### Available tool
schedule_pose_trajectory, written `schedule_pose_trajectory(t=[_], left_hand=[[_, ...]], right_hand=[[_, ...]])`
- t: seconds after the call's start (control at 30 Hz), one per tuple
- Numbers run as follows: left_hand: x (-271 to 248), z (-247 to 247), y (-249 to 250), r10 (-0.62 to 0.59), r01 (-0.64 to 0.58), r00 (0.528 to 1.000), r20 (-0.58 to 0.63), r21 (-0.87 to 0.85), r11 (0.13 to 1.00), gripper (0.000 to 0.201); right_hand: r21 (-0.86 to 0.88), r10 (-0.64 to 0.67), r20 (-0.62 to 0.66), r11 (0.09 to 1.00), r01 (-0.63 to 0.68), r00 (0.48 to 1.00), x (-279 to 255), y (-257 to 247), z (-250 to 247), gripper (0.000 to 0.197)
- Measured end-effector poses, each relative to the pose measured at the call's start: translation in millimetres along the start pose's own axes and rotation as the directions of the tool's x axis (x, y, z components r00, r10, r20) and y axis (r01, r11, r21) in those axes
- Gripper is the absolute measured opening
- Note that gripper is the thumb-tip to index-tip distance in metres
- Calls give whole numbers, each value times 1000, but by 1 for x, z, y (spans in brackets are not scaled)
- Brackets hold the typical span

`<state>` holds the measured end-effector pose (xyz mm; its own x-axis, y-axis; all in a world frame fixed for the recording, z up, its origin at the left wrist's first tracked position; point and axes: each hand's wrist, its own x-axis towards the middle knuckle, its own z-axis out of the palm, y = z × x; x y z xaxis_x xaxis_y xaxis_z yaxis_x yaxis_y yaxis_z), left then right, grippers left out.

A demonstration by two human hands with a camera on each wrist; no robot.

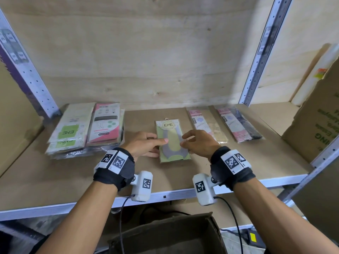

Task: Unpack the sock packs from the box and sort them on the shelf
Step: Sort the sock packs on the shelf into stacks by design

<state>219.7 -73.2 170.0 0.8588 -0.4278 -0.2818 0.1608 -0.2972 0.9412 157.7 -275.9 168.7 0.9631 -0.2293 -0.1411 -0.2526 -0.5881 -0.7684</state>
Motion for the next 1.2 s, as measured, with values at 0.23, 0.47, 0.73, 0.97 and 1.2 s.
schedule_pose_trajectory(t=[0.23, 0.47, 0.73, 0.97, 1.2], left_hand=[[26, 6, 9, 28, -28, 999, -22, 13, 1000, 34], [42, 3, 13, 33, -34, 999, -40, -17, 999, 47], [53, 1, 16, 31, -31, 999, -32, -9, 999, 37], [48, -6, 16, 62, -64, 996, -65, -26, 998, 40], [11, -71, -4, 189, -220, 925, -331, -58, 974, 25]], right_hand=[[-18, -7, 30, 1000, 8, 1000, 16, 0, -4, 30], [-25, -46, 45, 999, 47, 998, 29, -1, -4, 31], [-18, -52, 37, 998, 52, 998, 44, 3, -5, 29], [-27, -95, -140, 995, 93, 986, 45, 4, -7, 31], [230, -158, -152, 954, 191, 976, 25, -22, 3, 12]])
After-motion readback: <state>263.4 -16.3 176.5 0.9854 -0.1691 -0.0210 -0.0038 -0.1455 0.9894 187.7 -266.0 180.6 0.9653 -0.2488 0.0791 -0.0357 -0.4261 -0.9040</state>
